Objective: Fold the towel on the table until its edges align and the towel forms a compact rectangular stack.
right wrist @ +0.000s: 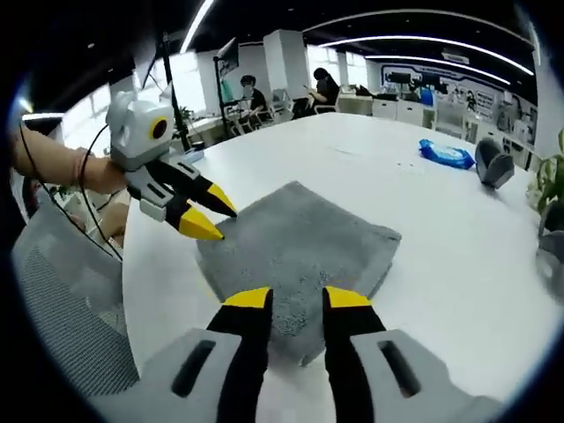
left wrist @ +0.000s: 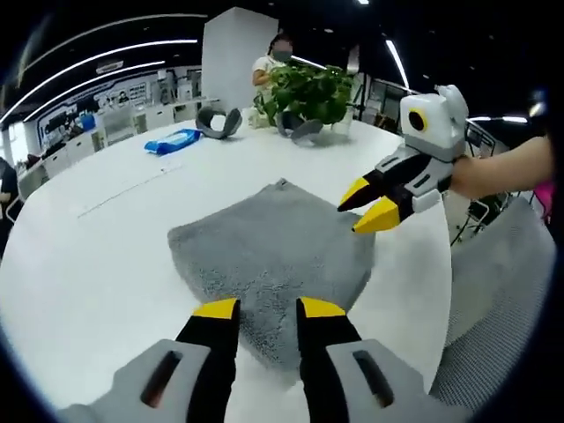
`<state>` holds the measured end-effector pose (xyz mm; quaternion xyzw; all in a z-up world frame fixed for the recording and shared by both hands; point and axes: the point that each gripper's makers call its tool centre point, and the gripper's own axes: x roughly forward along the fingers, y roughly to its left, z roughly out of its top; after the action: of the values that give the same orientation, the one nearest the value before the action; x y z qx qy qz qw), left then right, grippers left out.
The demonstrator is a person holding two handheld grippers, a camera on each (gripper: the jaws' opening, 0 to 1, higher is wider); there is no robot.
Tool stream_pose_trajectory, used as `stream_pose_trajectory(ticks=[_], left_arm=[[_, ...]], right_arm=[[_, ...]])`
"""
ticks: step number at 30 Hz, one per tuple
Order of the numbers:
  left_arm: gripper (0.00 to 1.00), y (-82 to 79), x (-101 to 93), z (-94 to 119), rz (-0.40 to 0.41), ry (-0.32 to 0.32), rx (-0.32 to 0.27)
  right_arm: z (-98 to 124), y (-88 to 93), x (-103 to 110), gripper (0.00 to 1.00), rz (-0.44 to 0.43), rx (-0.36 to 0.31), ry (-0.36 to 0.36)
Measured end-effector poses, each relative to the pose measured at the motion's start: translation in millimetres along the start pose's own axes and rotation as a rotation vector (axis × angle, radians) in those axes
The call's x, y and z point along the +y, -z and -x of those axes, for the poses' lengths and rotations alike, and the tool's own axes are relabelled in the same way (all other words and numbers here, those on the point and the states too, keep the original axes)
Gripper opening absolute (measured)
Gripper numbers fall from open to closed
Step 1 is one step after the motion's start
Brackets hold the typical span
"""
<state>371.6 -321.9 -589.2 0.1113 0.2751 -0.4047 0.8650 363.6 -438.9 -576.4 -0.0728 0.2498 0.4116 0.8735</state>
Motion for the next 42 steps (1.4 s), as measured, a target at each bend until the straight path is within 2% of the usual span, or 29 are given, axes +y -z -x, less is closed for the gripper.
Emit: stream_pose_trajectory(ticks=[1,2,4,7,10,12,13,16,18,22,24,26,28,29,32,33,37,42], left_arm=[[0.3,-4.2,-1.0,10,0.005,-0.009,-0.021],[0.34,-10.9,-5.9,23,0.015,0.009,-0.061],[0.5,-22.0,-16.9,43,0.029,0.068,-0.128],[0.68,-34.7,-14.9,77,0.041,0.015,-0.212],[0.79,-44.3,-11.4,107,0.124,-0.046,-0.315],[0.9,-46.1,-12.7,124,0.135,-0.09,-0.369],[0.97,-44.5,-13.8,128,0.136,-0.109,-0.374],[0.99,-35.5,-25.8,142,0.128,-0.144,-0.38],[0.99,-32.9,-31.9,147,0.128,-0.155,-0.404],[0.99,-31.5,-37.0,161,0.191,-0.213,-0.492],[0.99,-29.4,-38.5,165,0.166,-0.239,-0.486],[0.99,-28.6,-31.7,167,0.12,-0.291,-0.481],[0.99,-26.2,-28.1,165,0.139,-0.289,-0.485],[0.99,-22.3,-25.4,163,0.169,-0.284,-0.47],[0.99,-14.3,-23.5,160,0.172,-0.292,-0.444],[0.99,-12.4,-23.3,158,0.161,-0.296,-0.429],[0.99,-8.8,-29.8,150,0.114,-0.275,-0.384],[0.99,-8.5,-33.1,149,0.095,-0.267,-0.375]], right_arm=[[13,-8.9,4,0.32,-0.004,-0.036,0.007],[21,-13.8,6,0.38,-0.01,-0.059,0.014],[42,-20.8,11,0.46,-0.024,-0.092,0.026],[70,-29.7,12,0.59,-0.046,-0.167,0.072],[98,-35.8,12,0.75,-0.072,-0.25,0.137],[114,-31.3,14,0.84,-0.049,-0.255,0.169],[118,-29.8,15,0.88,-0.029,-0.246,0.183],[135,-17.9,18,0.95,0.072,-0.19,0.226],[142,-16.8,20,0.98,0.106,-0.191,0.247],[153,-11.3,27,0.99,0.061,-0.235,0.257],[155,-0.3,27,0.99,0.046,-0.222,0.273],[154,9.5,26,0.99,0.024,-0.217,0.285],[151,16.3,26,0.99,-0.037,-0.238,0.297],[150,18.3,31,0.99,-0.039,-0.213,0.269],[152,23.6,27,0.92,0.07,-0.156,0.301],[152,25.0,28,0.91,0.081,-0.15,0.3],[150,24.4,33,0.9,0.026,-0.17,0.273],[143,35.6,42,0.84,0.086,-0.072,0.24]])
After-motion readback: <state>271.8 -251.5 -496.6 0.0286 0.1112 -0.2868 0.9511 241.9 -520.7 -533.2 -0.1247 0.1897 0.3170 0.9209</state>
